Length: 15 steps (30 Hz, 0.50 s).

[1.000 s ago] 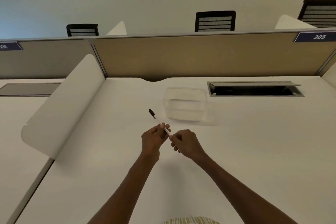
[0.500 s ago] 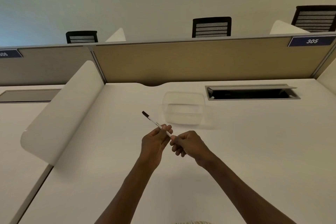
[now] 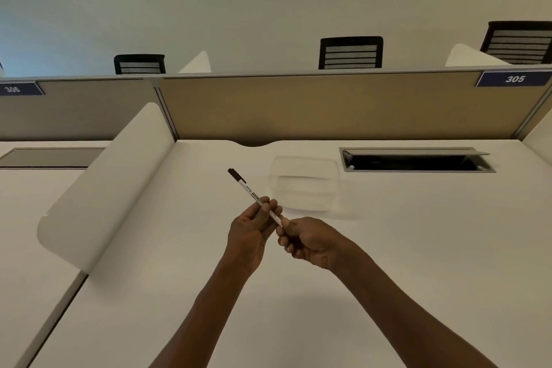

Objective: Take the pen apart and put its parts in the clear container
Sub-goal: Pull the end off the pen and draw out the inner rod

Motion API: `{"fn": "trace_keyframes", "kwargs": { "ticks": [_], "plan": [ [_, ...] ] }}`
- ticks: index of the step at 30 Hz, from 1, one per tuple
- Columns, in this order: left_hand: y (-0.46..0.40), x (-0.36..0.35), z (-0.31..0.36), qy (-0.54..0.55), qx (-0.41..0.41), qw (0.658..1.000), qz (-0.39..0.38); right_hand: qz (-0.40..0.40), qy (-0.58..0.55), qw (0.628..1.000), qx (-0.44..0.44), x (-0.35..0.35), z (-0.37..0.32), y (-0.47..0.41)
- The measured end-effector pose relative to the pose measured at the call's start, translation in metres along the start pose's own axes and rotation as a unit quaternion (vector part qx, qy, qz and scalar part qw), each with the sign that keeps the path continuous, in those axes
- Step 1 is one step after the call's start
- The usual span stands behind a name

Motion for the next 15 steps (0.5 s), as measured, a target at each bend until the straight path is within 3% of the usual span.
{"fn": "trace_keyframes", "kwargs": {
  "ticks": [4, 6, 8, 12, 14, 15],
  "plan": [
    [0.004, -0.004, -0.007, 0.017, -0.048, 0.997, 0.063, 0.127, 0.09, 0.985, 0.067, -0.003, -0.005, -0.004],
    [0.006, -0.007, -0.01, 0.035, -0.054, 0.994, 0.092, 0.172, 0.19, 0.96, 0.114, -0.002, -0.008, -0.004],
    [0.008, -0.01, -0.011, 0.055, -0.05, 0.99, 0.121, 0.208, 0.347, 0.898, 0.172, -0.004, -0.012, 0.0],
    [0.01, -0.019, -0.01, 0.095, -0.024, 0.986, 0.137, 0.253, 0.56, 0.717, 0.331, -0.015, -0.014, 0.01],
    [0.011, -0.022, -0.008, 0.099, -0.013, 0.987, 0.126, 0.251, 0.6, 0.678, 0.341, -0.014, -0.016, 0.012],
    [0.011, -0.022, -0.006, 0.091, -0.01, 0.989, 0.118, 0.242, 0.607, 0.683, 0.326, -0.013, -0.018, 0.012]
  ]
}}
Point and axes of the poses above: each hand's wrist, its own y-axis away from the middle knuckle, its own x-axis out of the back of the hand, z = x × y, the point moved 4 cm from there along -y, towards the middle knuckle, and after that the axes turned 13 degrees about x, right-handed, at the moved point
